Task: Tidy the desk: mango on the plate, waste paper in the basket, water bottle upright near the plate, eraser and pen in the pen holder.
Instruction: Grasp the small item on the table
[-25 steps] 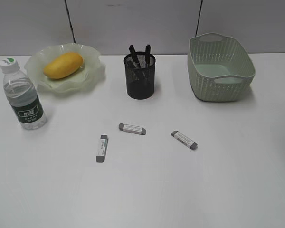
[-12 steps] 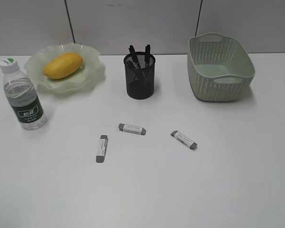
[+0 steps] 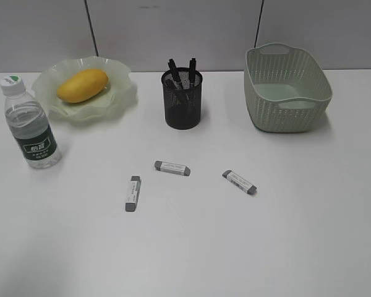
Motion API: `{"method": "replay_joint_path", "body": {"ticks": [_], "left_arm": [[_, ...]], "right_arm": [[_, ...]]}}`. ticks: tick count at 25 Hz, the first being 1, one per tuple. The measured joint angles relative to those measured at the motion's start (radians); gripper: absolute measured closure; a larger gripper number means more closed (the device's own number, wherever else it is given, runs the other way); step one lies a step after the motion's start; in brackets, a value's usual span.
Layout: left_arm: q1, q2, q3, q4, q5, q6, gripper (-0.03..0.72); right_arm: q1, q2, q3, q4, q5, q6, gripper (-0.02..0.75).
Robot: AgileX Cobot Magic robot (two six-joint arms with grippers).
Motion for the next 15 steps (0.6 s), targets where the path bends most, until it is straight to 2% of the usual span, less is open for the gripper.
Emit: {"method": "replay_joint_path", "body": {"ticks": [5, 15], "left_arm": [[-0.036, 0.325, -0.134, -0.001, -0.032, -0.036, 0.270], [-0.169, 0.815, -0.314, -0.002, -0.207, -0.296, 0.274]], "right_arm": [[0.000, -0.099, 0.024, -0.001, 0.023, 0.001, 0.153], [0.000, -0.250, 0.028, -0.010, 0.022, 0.000, 0.153]]}}
